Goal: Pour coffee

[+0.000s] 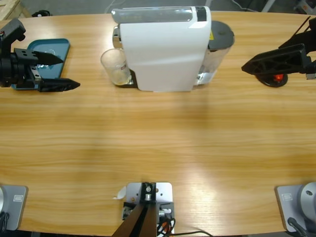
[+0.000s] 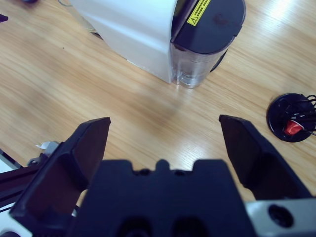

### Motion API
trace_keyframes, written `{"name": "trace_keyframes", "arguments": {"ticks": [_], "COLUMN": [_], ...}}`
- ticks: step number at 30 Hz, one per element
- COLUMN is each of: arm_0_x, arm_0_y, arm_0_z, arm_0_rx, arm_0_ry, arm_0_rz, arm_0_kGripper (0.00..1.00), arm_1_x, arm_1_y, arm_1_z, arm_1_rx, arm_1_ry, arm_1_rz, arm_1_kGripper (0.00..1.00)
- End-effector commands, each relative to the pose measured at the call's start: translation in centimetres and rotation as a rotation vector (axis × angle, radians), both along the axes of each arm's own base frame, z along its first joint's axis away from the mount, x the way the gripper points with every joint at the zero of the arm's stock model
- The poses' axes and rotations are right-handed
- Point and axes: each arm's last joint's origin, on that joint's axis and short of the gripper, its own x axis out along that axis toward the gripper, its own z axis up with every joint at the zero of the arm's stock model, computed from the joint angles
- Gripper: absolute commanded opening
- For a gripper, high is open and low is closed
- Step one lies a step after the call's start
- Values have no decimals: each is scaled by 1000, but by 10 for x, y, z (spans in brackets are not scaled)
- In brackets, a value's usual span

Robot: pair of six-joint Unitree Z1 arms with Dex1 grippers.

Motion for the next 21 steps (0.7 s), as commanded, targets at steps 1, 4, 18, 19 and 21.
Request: {"name": "trace_keyframes", "arguments": {"ticks": [1, 4, 18, 19, 21], "arm_0_x": [4, 4, 6, 6, 7], "arm_0_y": [1, 1, 1, 2, 1], "arm_0_z": [-11, -11, -11, -11, -11], "arm_0_rx": [7, 7, 8, 7, 4], "arm_0_ry": [36, 36, 31, 29, 26], "arm_0_rz": [15, 15, 20, 21, 20], "arm_0_kGripper": [991, 991, 991, 991, 991], "arm_1_x": [0, 0, 2, 2, 2], "arm_1_y": [2, 2, 4, 4, 5], "arm_1_z": [-12, -13, -16, -16, -17], "arm_1_rx": [-31, -33, -31, -31, -32], "arm_1_ry": [14, 15, 18, 18, 19], "arm_1_rz": [0, 0, 2, 2, 2], "arm_1_kGripper": [1000, 1000, 1000, 1000, 1000]}}
